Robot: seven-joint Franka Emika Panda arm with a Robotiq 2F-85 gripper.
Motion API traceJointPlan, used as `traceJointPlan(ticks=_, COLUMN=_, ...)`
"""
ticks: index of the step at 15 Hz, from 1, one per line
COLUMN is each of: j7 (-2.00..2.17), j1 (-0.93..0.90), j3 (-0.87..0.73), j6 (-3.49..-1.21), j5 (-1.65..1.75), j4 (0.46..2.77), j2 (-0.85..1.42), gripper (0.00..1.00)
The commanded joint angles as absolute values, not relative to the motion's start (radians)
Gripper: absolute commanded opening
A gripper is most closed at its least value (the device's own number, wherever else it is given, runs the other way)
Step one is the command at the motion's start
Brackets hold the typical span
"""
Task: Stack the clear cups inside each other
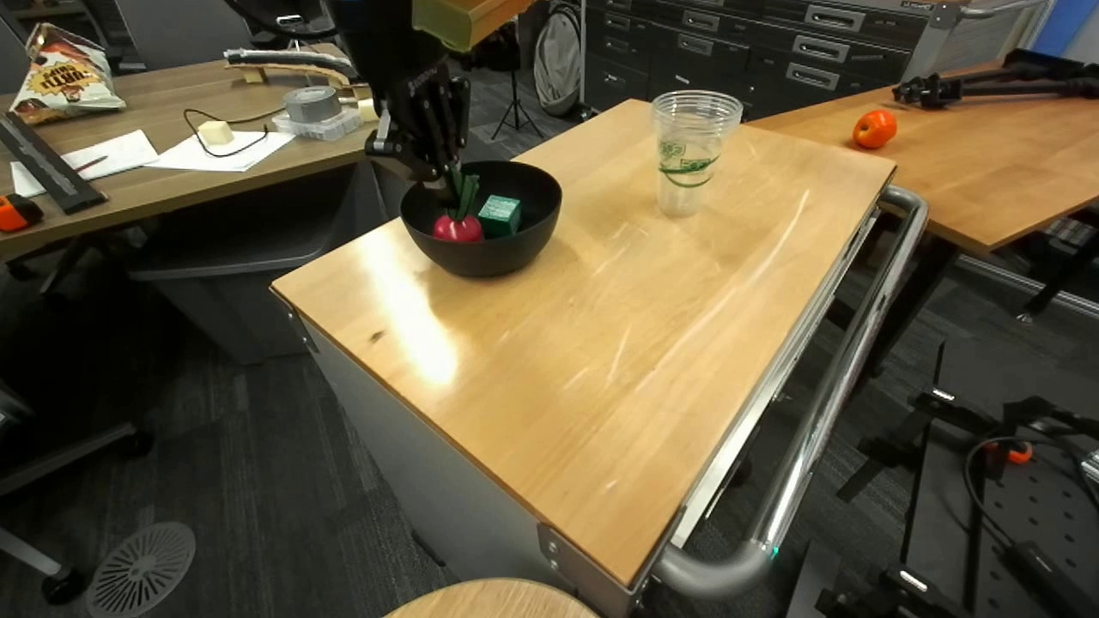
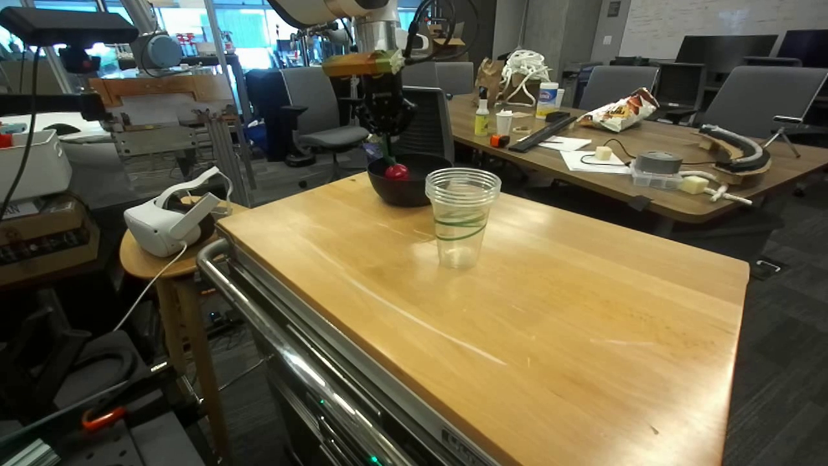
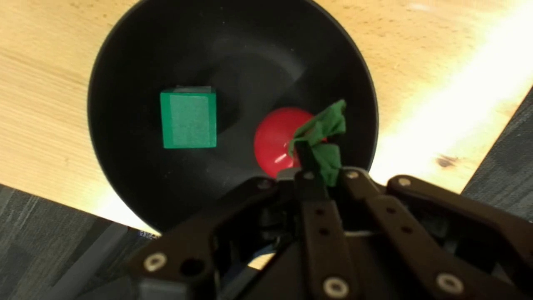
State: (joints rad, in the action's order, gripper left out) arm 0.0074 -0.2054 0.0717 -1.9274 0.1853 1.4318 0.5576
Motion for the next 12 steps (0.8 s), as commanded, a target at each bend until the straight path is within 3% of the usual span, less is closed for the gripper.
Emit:
traceJointPlan(ticks=1, j7=-0.034, j1=-0.190, j3=0.092, j6=-1.877, j5=0.143, j4=1.388, j2=0.578, gripper=0.01)
traceJointPlan(ticks=12, j7=-0.132, j1=-0.218, j3=0.145, j6=-1.883, j5=0.146, j4=1.418, j2=0.426, gripper=0.01)
